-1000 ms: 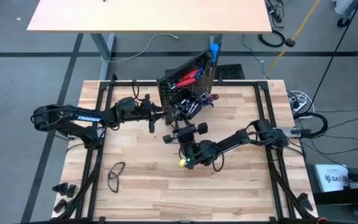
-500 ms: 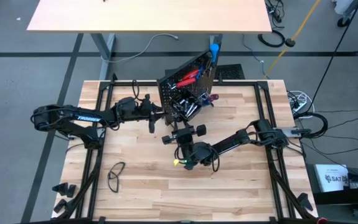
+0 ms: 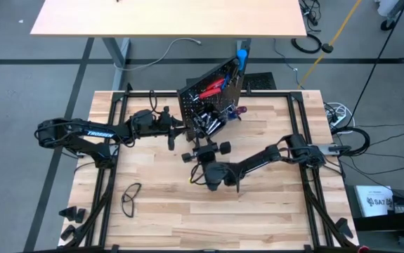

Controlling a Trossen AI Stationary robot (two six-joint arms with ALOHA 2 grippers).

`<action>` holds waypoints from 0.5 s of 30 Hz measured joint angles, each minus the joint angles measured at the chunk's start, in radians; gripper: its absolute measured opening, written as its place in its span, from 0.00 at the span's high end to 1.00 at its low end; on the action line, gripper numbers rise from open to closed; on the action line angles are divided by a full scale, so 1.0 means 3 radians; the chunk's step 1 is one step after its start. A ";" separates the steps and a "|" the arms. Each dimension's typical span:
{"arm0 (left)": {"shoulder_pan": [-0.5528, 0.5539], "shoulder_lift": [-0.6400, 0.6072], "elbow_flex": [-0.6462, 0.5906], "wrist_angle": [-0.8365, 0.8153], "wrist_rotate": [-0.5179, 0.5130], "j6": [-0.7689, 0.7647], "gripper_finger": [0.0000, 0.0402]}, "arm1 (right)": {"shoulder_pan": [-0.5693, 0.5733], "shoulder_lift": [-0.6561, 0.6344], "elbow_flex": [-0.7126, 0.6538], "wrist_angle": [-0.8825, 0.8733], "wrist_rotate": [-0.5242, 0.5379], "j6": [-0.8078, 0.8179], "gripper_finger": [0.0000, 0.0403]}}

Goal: Hang tools onto peg board
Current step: Hang the black screwdriver on the pegboard

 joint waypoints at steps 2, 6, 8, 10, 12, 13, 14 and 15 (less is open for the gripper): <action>0.0000 -0.0001 0.0000 -0.0012 0.0000 0.0000 0.79 | -0.0012 0.0002 0.0000 -0.0085 0.0006 0.0092 0.73; 0.0000 0.0000 0.0000 -0.0021 0.0000 0.0002 0.79 | -0.0024 0.0002 0.0000 -0.0262 0.0001 0.0283 0.73; 0.0000 0.0000 0.0000 -0.0021 0.0001 0.0004 0.79 | -0.0023 0.0002 0.0000 -0.0394 -0.0001 0.0446 0.73; 0.0000 0.0000 0.0000 -0.0023 0.0001 0.0005 0.79 | -0.0007 0.0002 0.0000 -0.0433 -0.0015 0.0544 0.73; 0.0000 0.0000 0.0000 -0.0021 0.0001 0.0012 0.79 | 0.0020 0.0002 0.0000 -0.0433 -0.0019 0.0549 0.73; 0.0000 0.0000 0.0000 -0.0021 -0.0001 0.0024 0.79 | 0.0033 0.0000 0.0000 -0.0406 -0.0019 0.0521 0.73; -0.0001 0.0000 0.0000 -0.0023 -0.0004 0.0044 0.79 | 0.0046 -0.0007 0.0000 -0.0378 -0.0004 0.0476 0.73; -0.0001 0.0000 0.0000 -0.0022 -0.0006 0.0049 0.79 | 0.0058 -0.0016 -0.0001 -0.0339 0.0001 0.0440 0.73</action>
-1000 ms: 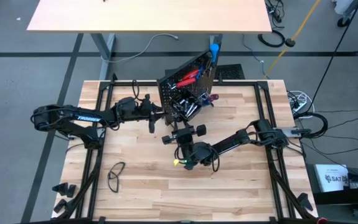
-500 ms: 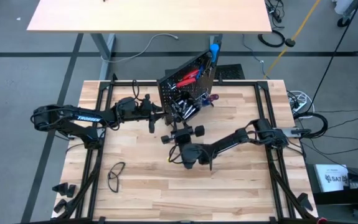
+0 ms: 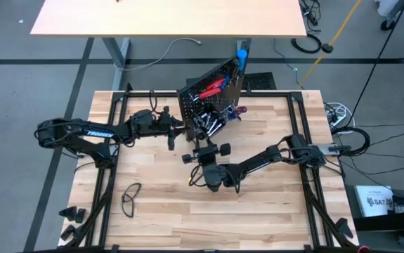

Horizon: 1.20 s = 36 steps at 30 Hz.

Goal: Hang tools onto peg board
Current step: Hang the black screwdriver on the pegboard

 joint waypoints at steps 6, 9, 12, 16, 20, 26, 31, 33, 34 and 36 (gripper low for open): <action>-0.0003 -0.0001 -0.0001 0.0001 -0.0014 0.0020 0.79 | 0.0017 -0.0007 0.0000 0.0134 -0.0001 -0.0174 0.73; -0.0003 -0.0001 -0.0001 0.0001 -0.0013 0.0040 0.79 | 0.0016 -0.0007 0.0000 0.0132 -0.0004 -0.0176 0.73; -0.0003 0.0000 -0.0001 0.0004 -0.0014 0.0101 0.79 | 0.0007 -0.0007 0.0000 0.0137 -0.0005 -0.0176 0.73; -0.0002 0.0000 -0.0003 0.0023 -0.0020 0.0194 0.79 | 0.0007 -0.0007 0.0000 0.0150 -0.0012 -0.0176 0.73; -0.0001 0.0000 -0.0005 0.0047 -0.0034 0.0272 0.79 | 0.0007 -0.0007 0.0000 0.0207 -0.0003 -0.0179 0.73; -0.0003 0.0001 -0.0009 0.0105 -0.0055 0.0382 0.79 | 0.0007 -0.0007 0.0000 0.0210 0.0000 -0.0139 0.73; -0.0003 0.0001 -0.0009 0.0112 -0.0072 0.0529 0.79 | 0.0008 -0.0007 -0.0001 0.0196 0.0005 -0.0106 0.73; -0.0003 0.0001 -0.0009 0.0118 -0.0088 0.0548 0.79 | 0.0008 -0.0007 -0.0001 0.0188 0.0005 -0.0095 0.73; -0.0003 0.0001 -0.0009 0.0121 -0.0102 0.0556 0.79 | 0.0006 -0.0007 -0.0001 0.0188 0.0005 -0.0094 0.73; -0.0003 0.0001 -0.0009 0.0124 -0.0158 0.0608 0.79 | -0.0001 -0.0007 -0.0001 0.0186 0.0003 -0.0091 0.73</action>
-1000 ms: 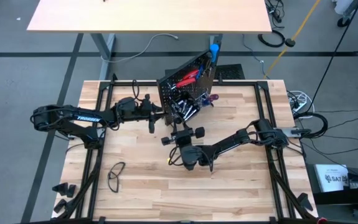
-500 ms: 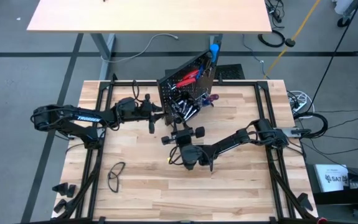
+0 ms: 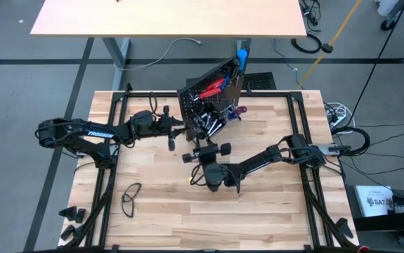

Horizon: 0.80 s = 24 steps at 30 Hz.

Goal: Hang tools onto peg board
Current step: Hang the black screwdriver on the pegboard

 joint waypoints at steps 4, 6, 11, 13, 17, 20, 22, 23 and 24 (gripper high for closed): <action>0.0023 0.0000 0.0003 0.0004 -0.0087 0.0033 0.79 | -0.0015 0.0000 0.0000 -0.0002 -0.0011 0.0003 0.73; 0.0069 0.0000 0.0003 0.0002 -0.0094 0.0031 0.79 | -0.0017 0.0000 0.0000 -0.0005 -0.0013 0.0003 0.73; 0.0154 0.0000 0.0006 0.0000 -0.0139 0.0031 0.79 | -0.0023 0.0000 0.0000 -0.0018 -0.0029 0.0011 0.73; 0.0156 0.0000 0.0006 0.0000 -0.0139 0.0031 0.79 | -0.0036 0.0000 0.0000 -0.0019 -0.0029 0.0011 0.73; 0.0158 0.0000 0.0006 0.0000 -0.0112 0.0038 0.79 | -0.0063 0.0000 0.0000 -0.0019 -0.0032 0.0013 0.73; 0.0162 0.0000 0.0006 0.0000 -0.0066 0.0058 0.79 | -0.0086 0.0000 0.0000 -0.0001 -0.0033 0.0012 0.73; 0.0163 0.0000 0.0006 0.0000 -0.0056 0.0080 0.79 | -0.0103 0.0000 0.0000 0.0000 -0.0033 0.0011 0.73; 0.0163 0.0000 0.0006 0.0001 -0.0047 0.0099 0.79 | -0.0111 0.0000 0.0000 0.0000 -0.0033 0.0011 0.73; 0.0163 0.0000 0.0006 0.0001 -0.0039 0.0112 0.79 | -0.0123 0.0000 0.0000 0.0000 -0.0033 0.0011 0.73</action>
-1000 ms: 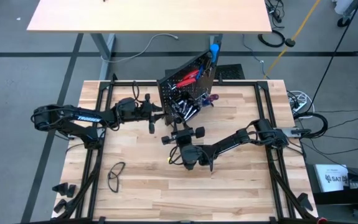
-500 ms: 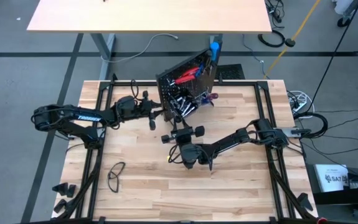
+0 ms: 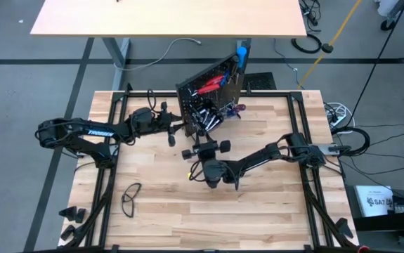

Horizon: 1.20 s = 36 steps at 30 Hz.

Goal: Hang tools onto peg board
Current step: Hang the black screwdriver on the pegboard

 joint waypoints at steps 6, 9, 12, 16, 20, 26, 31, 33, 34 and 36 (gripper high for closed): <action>-0.0009 0.0000 0.0001 0.0000 0.0056 0.0043 0.79 | -0.0041 0.0000 0.0000 0.0032 0.0002 -0.0002 0.73; -0.0030 0.0000 0.0004 -0.0005 0.0068 0.0118 0.79 | -0.0043 0.0000 0.0000 0.0077 0.0003 -0.0008 0.73; -0.0061 -0.0001 0.0006 0.0003 0.0077 0.0188 0.79 | -0.0041 0.0000 0.0000 0.0142 0.0004 -0.0010 0.73; -0.0065 -0.0001 0.0006 0.0019 0.0104 0.0203 0.79 | -0.0044 0.0000 0.0000 0.0204 0.0005 -0.0028 0.73; -0.0030 -0.0001 0.0005 0.0014 0.0102 0.0115 0.79 | -0.0046 0.0000 0.0000 0.0358 0.0016 -0.0249 0.73; -0.0001 -0.0003 0.0000 -0.0022 0.0068 -0.0002 0.79 | -0.0045 0.0000 0.0000 0.0347 0.0027 -0.0383 0.73; -0.0004 -0.0006 0.0006 -0.0070 0.0063 -0.0003 0.79 | -0.0044 0.0000 0.0000 0.0112 0.0006 -0.0075 0.73; -0.0004 -0.0006 0.0008 -0.0090 0.0064 -0.0004 0.79 | -0.0044 0.0000 0.0000 0.0085 -0.0079 0.0072 0.73; -0.0004 -0.0006 0.0008 -0.0097 0.0064 -0.0005 0.79 | -0.0043 0.0000 -0.0001 0.0074 -0.0095 0.0121 0.73; -0.0004 -0.0006 0.0008 -0.0100 0.0064 -0.0006 0.79 | -0.0043 0.0000 -0.0001 0.0065 -0.0098 0.0170 0.73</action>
